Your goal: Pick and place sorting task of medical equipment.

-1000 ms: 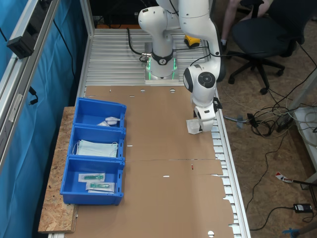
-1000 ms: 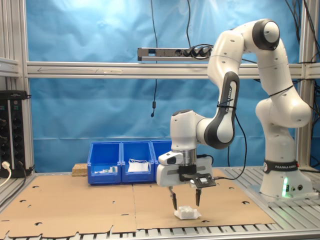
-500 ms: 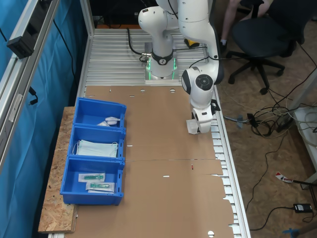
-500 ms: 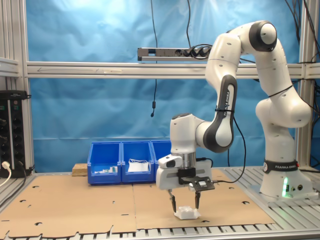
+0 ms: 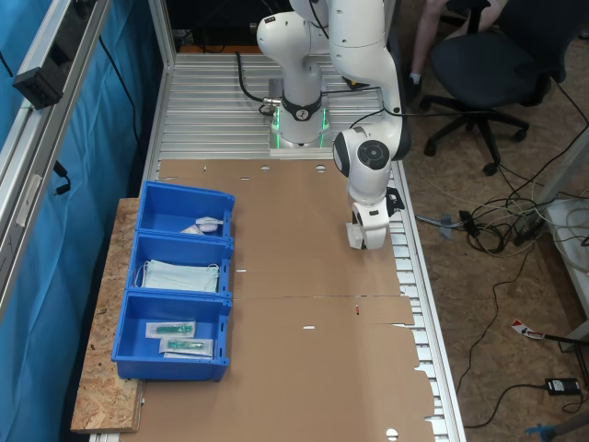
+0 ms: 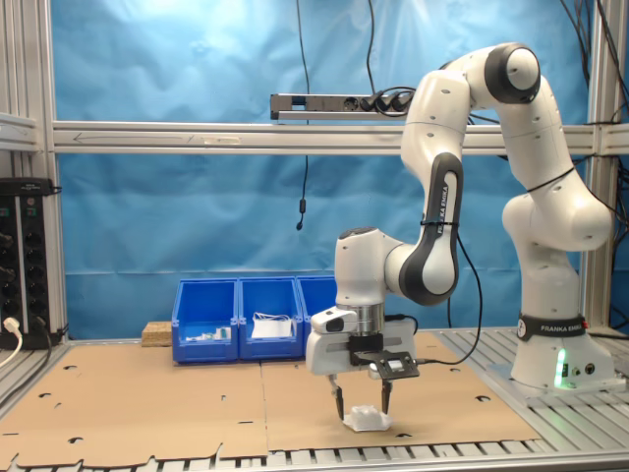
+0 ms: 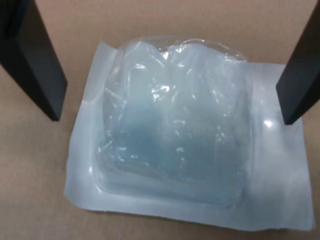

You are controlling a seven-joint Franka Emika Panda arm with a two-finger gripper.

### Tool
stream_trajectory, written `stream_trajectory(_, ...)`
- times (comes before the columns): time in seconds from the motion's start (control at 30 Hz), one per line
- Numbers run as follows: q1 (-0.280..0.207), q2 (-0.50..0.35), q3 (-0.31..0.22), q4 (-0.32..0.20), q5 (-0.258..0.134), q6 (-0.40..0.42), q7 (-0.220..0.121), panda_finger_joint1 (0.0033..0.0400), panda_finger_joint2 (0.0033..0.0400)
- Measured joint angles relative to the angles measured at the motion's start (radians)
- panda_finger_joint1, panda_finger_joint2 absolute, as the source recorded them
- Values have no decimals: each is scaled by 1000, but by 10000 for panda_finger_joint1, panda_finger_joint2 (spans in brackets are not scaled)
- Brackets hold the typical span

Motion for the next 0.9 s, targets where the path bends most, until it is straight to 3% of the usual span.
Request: stream_trajectory(0.9,0,2,-2,-14,0,31,0,400,400)
